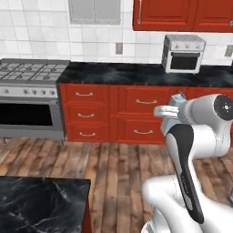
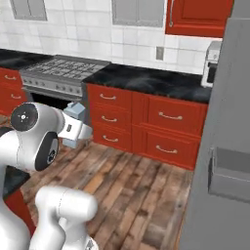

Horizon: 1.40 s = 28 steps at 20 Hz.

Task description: Take a sugar cube from the saucer and place it inside the coffee. Then, grab milk from the fridge and place it next to the coffee on the counter to sweeten the coffee.

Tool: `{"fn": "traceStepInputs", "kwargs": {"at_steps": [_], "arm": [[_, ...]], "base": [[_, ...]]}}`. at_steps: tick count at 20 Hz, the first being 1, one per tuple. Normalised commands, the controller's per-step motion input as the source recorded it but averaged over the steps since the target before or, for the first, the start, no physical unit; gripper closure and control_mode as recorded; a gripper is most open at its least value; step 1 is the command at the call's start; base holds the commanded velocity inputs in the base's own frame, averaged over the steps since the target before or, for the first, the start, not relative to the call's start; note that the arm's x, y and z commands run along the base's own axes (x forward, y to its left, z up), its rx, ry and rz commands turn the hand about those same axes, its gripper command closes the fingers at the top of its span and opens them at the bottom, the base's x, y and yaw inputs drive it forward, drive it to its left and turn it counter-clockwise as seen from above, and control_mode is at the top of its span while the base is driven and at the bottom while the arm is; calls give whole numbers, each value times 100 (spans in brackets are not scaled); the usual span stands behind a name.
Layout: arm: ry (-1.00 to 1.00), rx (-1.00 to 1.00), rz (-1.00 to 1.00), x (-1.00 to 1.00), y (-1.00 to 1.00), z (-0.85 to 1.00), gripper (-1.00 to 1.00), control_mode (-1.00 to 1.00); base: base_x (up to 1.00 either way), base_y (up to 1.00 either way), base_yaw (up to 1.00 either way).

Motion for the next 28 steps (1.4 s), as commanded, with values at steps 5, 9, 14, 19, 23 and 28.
{"fn": "traceStepInputs", "kwargs": {"at_steps": [5, 9, 14, 19, 23, 28], "arm": [[0, 0, 0, 0, 0, 0, 100, 100], [0, 0, 0, 0, 0, 0, 100, 100], [0, 0, 0, 0, 0, 0, 100, 100], [0, 0, 0, 0, 0, 0, 100, 100], [0, 0, 0, 0, 0, 0, 100, 100], [0, 0, 0, 0, 0, 0, 100, 100]], "base": [[100, -14, 51], [100, 2, 45], [100, -17, 42], [100, 0, 57], [100, 0, 66], [100, 0, 56]]}}
